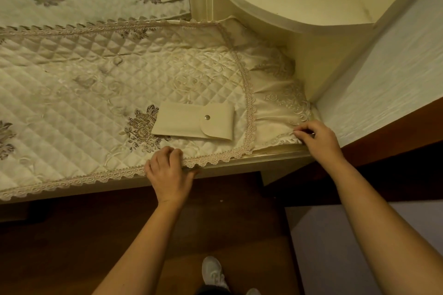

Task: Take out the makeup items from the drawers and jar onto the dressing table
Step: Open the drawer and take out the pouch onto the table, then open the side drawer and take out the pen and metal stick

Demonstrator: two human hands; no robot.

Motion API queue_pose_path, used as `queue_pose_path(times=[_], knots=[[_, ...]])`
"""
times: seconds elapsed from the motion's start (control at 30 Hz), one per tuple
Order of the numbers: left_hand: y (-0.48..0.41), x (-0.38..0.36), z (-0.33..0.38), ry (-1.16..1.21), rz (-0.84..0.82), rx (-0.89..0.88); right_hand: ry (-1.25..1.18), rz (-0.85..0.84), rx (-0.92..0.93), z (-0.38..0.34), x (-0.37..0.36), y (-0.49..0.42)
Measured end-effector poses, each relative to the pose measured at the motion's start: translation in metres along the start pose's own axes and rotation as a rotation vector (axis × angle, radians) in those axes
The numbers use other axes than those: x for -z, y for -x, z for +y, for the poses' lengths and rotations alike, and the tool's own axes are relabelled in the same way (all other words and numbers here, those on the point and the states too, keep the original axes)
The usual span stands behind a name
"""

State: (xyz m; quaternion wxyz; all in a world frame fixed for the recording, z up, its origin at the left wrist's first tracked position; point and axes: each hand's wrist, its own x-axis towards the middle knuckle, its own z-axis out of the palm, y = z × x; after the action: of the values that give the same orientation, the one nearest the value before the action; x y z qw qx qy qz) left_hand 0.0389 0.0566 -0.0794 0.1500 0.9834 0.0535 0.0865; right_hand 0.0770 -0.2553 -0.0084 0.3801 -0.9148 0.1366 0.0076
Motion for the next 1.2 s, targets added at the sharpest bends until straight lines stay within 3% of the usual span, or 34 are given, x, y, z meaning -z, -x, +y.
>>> queue_pose_path(times=[0.3, 0.6, 0.8, 1.0, 1.2], knots=[[-0.001, -0.002, 0.0, -0.081, 0.002, 0.004, 0.118, -0.03, 0.048, 0.019, -0.008, 0.018], [0.025, 0.061, 0.01, 0.032, -0.275, 0.007, 0.14, -0.133, 0.003, 0.009, -0.004, 0.06], [0.11, 0.111, 0.002, 0.396, -0.307, 0.451, -0.008, -0.156, 0.004, 0.004, -0.003, 0.121], [0.202, 0.123, -0.024, 0.777, -0.215, 1.07, -0.244, -0.516, -0.327, 0.021, -0.025, 0.136], [0.282, 0.137, -0.03, 0.938, 0.007, 1.517, -0.138, -0.737, -0.441, 0.028, -0.05, 0.128]])
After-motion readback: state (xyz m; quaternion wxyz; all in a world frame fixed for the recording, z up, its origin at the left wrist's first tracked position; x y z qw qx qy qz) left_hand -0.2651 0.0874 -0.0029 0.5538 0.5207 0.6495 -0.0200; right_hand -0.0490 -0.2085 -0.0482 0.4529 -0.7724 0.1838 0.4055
